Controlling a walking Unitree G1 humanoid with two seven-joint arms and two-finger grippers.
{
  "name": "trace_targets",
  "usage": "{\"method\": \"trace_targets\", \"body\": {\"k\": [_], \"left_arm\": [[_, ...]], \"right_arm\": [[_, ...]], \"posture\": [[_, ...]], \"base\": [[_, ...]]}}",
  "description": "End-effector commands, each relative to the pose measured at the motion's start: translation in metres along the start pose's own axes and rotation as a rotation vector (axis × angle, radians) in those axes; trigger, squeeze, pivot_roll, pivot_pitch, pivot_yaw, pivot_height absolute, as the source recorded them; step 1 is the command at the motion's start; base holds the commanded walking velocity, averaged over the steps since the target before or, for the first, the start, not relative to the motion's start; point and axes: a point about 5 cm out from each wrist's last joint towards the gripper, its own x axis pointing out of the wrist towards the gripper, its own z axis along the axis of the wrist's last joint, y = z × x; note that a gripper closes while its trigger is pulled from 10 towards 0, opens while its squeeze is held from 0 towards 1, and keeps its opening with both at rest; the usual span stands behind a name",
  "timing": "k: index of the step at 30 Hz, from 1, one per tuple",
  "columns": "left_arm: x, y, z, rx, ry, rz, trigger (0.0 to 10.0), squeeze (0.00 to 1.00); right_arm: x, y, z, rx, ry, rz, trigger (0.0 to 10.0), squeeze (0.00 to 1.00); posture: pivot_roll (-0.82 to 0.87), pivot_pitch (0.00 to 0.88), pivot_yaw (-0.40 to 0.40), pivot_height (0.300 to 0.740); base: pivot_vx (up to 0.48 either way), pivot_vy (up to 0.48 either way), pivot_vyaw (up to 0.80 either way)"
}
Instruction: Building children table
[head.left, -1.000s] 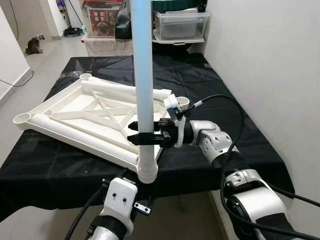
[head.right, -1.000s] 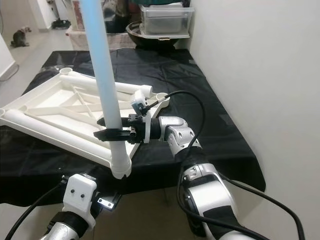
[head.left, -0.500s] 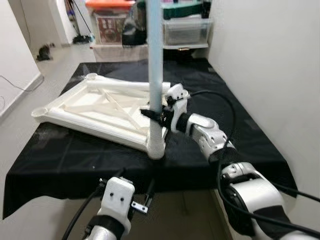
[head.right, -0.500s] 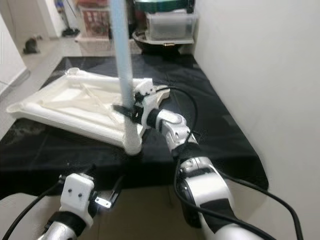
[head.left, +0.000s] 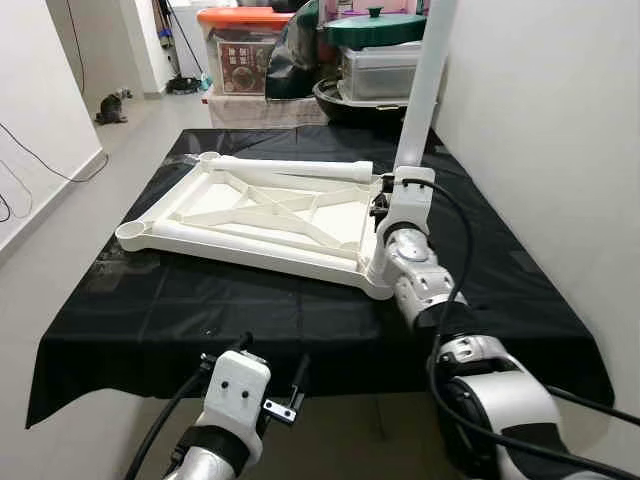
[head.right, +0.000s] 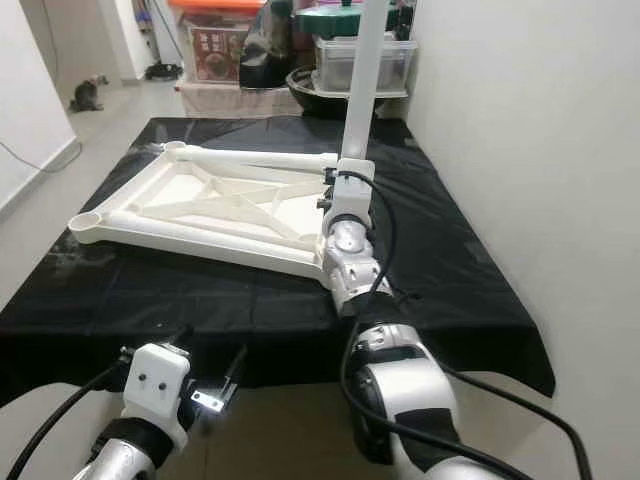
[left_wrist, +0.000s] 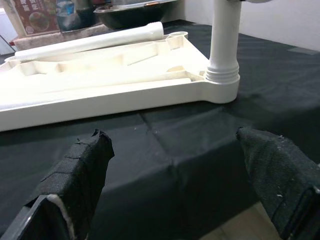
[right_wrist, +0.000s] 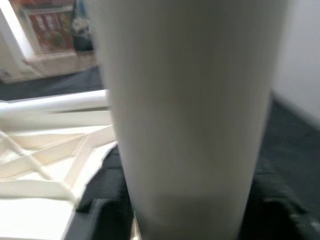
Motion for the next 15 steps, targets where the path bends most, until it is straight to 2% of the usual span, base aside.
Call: {"method": "trace_targets", "body": {"k": [1, 3, 4, 7, 8, 9, 10, 11, 12, 13, 14, 15], "left_arm": [[0.000, -0.001, -0.002, 0.002, 0.008, -0.009, 10.0, 0.00], [0.000, 0.000, -0.002, 0.004, 0.008, -0.009, 10.0, 0.00], [0.000, 0.000, -0.003, 0.004, 0.009, -0.010, 10.0, 0.00], [0.000, 0.000, -0.003, 0.003, 0.009, -0.010, 10.0, 0.00], [0.000, -0.001, -0.003, 0.002, 0.006, -0.014, 10.0, 0.00], [0.000, -0.001, -0.003, 0.002, 0.006, -0.014, 10.0, 0.00], [0.001, -0.001, -0.003, 0.002, 0.006, -0.015, 10.0, 0.00], [0.001, -0.001, -0.003, 0.002, 0.006, -0.015, 10.0, 0.00], [0.001, -0.001, -0.003, 0.002, 0.005, -0.015, 10.0, 0.00], [0.001, -0.001, -0.003, 0.002, 0.005, -0.015, 10.0, 0.00], [0.001, -0.001, -0.003, 0.002, 0.005, -0.015, 10.0, 0.00], [0.000, -0.001, -0.003, 0.002, 0.006, -0.014, 10.0, 0.00]], "right_arm": [[-0.004, 0.009, -0.012, 0.047, 0.020, 0.096, 10.0, 1.00], [-0.005, 0.015, -0.008, 0.058, -0.005, 0.137, 10.0, 1.00], [-0.005, 0.025, 0.002, 0.096, -0.050, 0.271, 10.0, 1.00], [-0.006, 0.027, 0.004, 0.103, -0.060, 0.290, 10.0, 1.00], [-0.009, 0.035, 0.007, 0.176, -0.031, 0.543, 10.0, 0.00], [-0.009, 0.035, 0.007, 0.176, -0.031, 0.543, 10.0, 0.00], [-0.013, 0.039, 0.005, 0.210, 0.018, 0.732, 10.0, 0.00], [-0.013, 0.039, 0.005, 0.210, 0.018, 0.732, 10.0, 0.00], [-0.020, 0.040, 0.005, 0.216, 0.041, 0.933, 10.0, 0.00], [-0.025, 0.039, 0.004, 0.214, 0.055, 1.049, 10.0, 0.00], [-0.025, 0.039, 0.004, 0.214, 0.055, 1.049, 10.0, 0.00], [-0.033, 0.035, 0.005, 0.191, 0.067, 1.232, 10.0, 0.00]], "posture": [[0.03, 0.054, -0.020, 0.740], [0.03, 0.054, -0.020, 0.740], [0.03, 0.057, -0.017, 0.740], [0.03, 0.057, -0.017, 0.740], [0.03, 0.057, -0.017, 0.740], [0.03, 0.057, -0.017, 0.740], [0.03, 0.057, -0.017, 0.740], [0.03, 0.057, -0.017, 0.740], [0.03, 0.057, -0.017, 0.740], [0.03, 0.057, -0.017, 0.740], [0.03, 0.057, -0.017, 0.740], [0.03, 0.057, -0.017, 0.740]], "base": [[0.000, 0.000, 0.00], [0.000, 0.000, 0.00], [0.000, 0.000, 0.00], [0.000, 0.000, 0.00], [0.000, 0.000, 0.00], [0.000, 0.000, 0.00], [0.000, 0.000, 0.00], [0.000, 0.000, 0.00], [0.000, 0.000, 0.00], [0.000, 0.000, 0.00], [0.000, 0.000, 0.00], [0.000, 0.000, 0.00]]}}
